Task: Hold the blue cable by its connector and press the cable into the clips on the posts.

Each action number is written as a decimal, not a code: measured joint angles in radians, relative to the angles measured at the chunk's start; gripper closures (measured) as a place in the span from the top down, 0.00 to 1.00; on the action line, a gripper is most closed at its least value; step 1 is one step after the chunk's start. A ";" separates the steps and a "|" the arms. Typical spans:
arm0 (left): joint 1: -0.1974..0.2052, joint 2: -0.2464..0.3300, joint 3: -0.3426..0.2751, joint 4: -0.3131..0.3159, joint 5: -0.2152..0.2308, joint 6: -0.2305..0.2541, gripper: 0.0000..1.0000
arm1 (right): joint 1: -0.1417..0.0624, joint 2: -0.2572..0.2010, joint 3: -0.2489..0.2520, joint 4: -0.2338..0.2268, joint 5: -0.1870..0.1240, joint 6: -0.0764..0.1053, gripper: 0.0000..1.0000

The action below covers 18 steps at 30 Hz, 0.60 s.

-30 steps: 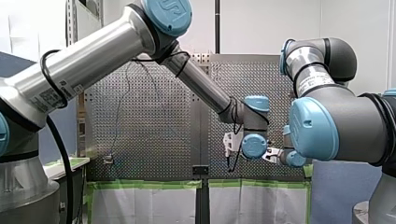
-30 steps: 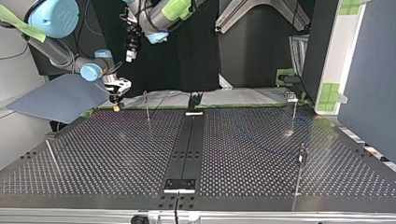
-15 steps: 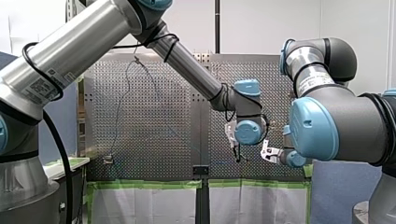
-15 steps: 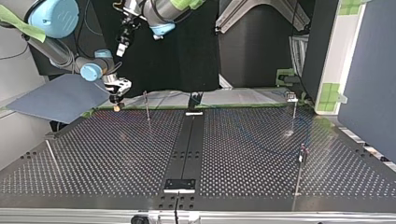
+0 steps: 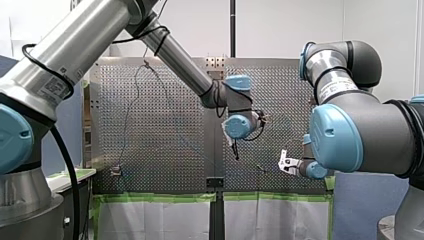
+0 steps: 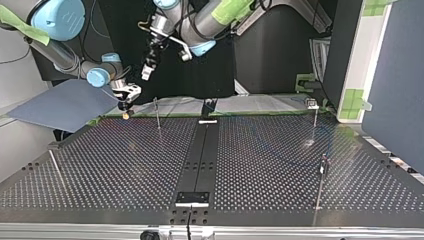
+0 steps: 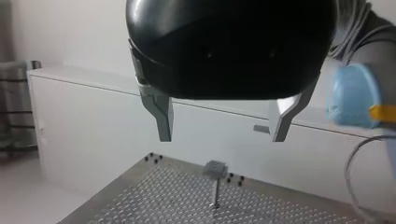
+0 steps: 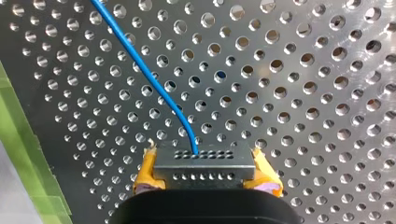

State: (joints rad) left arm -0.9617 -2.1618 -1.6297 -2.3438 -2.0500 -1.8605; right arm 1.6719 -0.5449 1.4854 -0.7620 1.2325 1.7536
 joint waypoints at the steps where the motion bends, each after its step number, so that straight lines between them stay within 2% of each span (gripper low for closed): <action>1: 0.009 0.009 -0.010 0.006 0.009 -0.004 1.00 | 0.000 0.000 0.000 -0.001 0.000 0.000 0.00; 7: 0.070 0.070 -0.071 0.020 0.055 0.008 1.00 | 0.003 0.000 0.000 -0.002 0.001 0.000 0.00; 18: 0.183 0.183 -0.183 0.022 0.042 0.060 1.00 | 0.003 -0.001 0.000 0.002 -0.004 0.000 0.00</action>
State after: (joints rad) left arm -0.7787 -1.9786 -1.8130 -2.3222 -2.0081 -1.8005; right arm 1.6753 -0.5455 1.4859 -0.7597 1.2282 1.7536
